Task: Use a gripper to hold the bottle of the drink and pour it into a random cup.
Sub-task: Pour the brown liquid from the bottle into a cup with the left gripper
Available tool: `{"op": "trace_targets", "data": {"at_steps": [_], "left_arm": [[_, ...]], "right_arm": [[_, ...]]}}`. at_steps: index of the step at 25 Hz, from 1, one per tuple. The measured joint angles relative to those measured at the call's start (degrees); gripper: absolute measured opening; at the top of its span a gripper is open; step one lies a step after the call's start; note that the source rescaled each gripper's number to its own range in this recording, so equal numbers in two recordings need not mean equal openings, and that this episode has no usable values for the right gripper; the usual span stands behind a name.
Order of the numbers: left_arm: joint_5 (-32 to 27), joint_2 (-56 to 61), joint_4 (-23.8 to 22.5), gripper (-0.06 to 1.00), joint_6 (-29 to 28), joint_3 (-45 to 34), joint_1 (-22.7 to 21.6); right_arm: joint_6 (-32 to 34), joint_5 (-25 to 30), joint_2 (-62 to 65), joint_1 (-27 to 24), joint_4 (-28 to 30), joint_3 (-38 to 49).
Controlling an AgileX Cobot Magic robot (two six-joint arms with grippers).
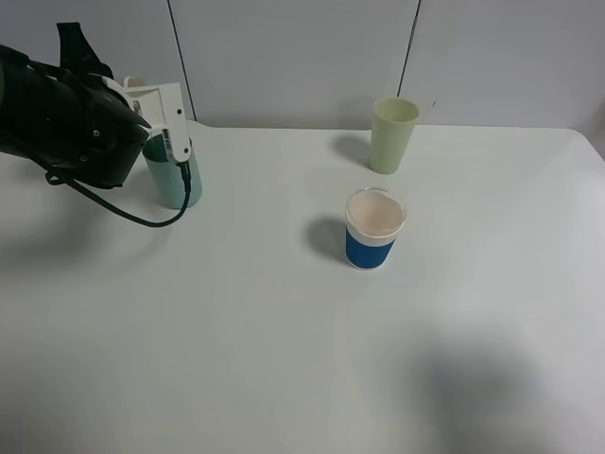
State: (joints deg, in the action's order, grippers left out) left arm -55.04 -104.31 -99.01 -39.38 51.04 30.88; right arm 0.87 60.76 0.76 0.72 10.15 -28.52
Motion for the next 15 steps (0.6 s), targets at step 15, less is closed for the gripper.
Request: {"op": "trace_targets", "data": {"at_steps": [15], "left_arm": [[0.00, 0.00, 0.00, 0.00, 2.18, 0.00, 0.00]], "right_arm": [[0.00, 0.00, 0.00, 0.00, 0.00, 0.00]]}}
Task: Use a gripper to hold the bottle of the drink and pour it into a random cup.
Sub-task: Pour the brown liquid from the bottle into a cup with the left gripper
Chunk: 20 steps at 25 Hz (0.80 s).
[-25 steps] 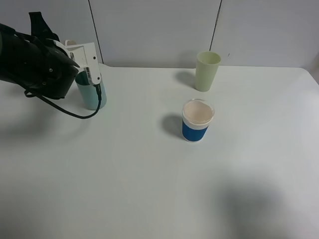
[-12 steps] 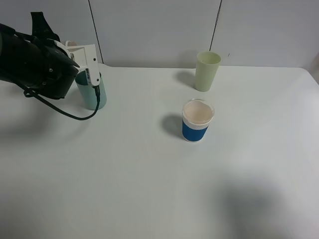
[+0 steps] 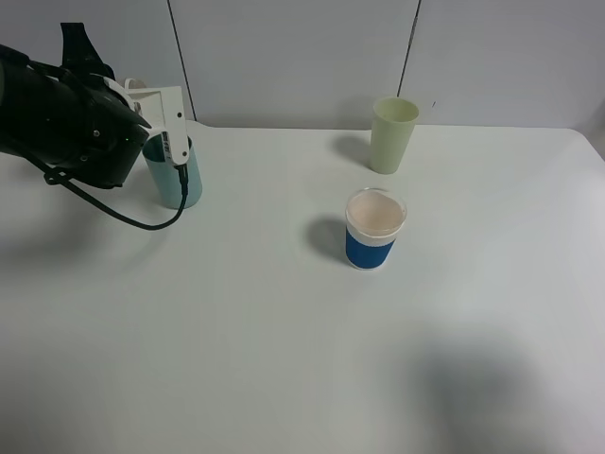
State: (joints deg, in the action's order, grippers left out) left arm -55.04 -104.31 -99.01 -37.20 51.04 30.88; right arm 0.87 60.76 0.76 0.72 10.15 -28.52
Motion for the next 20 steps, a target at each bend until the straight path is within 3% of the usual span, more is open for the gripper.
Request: {"op": "trace_targets", "data": {"at_steps": [20], "left_arm": [[0.11, 0.00, 0.00, 0.00, 2.13, 0.00, 0.00]], "right_arm": [[0.00, 0.00, 0.00, 0.00, 0.00, 0.00]]}}
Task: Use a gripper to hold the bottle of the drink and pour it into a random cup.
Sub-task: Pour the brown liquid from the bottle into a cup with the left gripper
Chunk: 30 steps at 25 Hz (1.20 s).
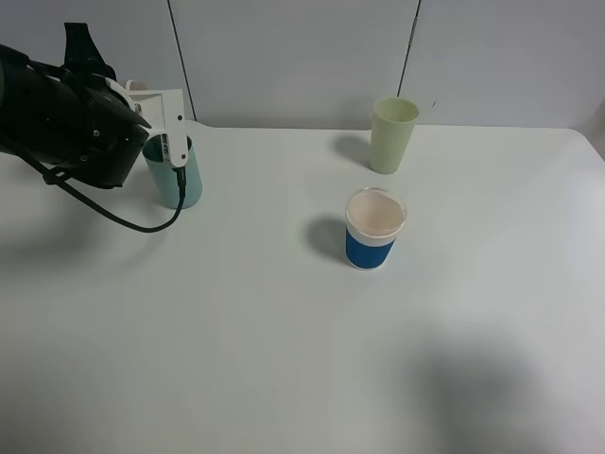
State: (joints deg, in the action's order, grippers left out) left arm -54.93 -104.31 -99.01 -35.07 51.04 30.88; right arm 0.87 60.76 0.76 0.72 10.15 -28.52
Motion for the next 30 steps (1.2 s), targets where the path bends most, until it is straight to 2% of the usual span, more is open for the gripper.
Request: {"op": "trace_targets", "data": {"at_steps": [12, 30], "left_arm": [[0.05, 0.00, 0.00, 0.00, 2.40, 0.00, 0.00], [0.05, 0.00, 0.00, 0.00, 2.61, 0.00, 0.00]], "right_arm": [[0.00, 0.00, 0.00, 0.00, 0.00, 0.00], [0.00, 0.00, 0.00, 0.00, 0.00, 0.00]]}}
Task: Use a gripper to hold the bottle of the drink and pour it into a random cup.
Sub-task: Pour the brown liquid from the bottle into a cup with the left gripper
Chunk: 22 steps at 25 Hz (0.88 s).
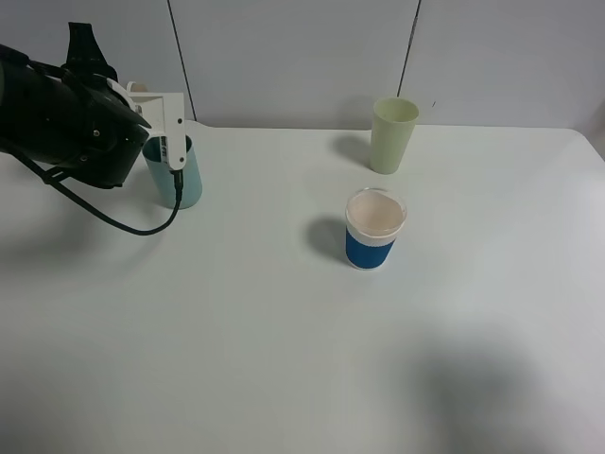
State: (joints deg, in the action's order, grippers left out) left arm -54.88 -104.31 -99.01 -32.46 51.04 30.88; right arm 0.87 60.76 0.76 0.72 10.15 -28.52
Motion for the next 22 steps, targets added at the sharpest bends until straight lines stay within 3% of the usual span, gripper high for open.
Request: {"op": "trace_targets", "data": {"at_steps": [22], "left_arm": [[-0.11, 0.00, -0.05, 0.00, 1.97, 0.00, 0.00]], "right_arm": [[0.00, 0.00, 0.00, 0.00, 0.00, 0.00]]}}
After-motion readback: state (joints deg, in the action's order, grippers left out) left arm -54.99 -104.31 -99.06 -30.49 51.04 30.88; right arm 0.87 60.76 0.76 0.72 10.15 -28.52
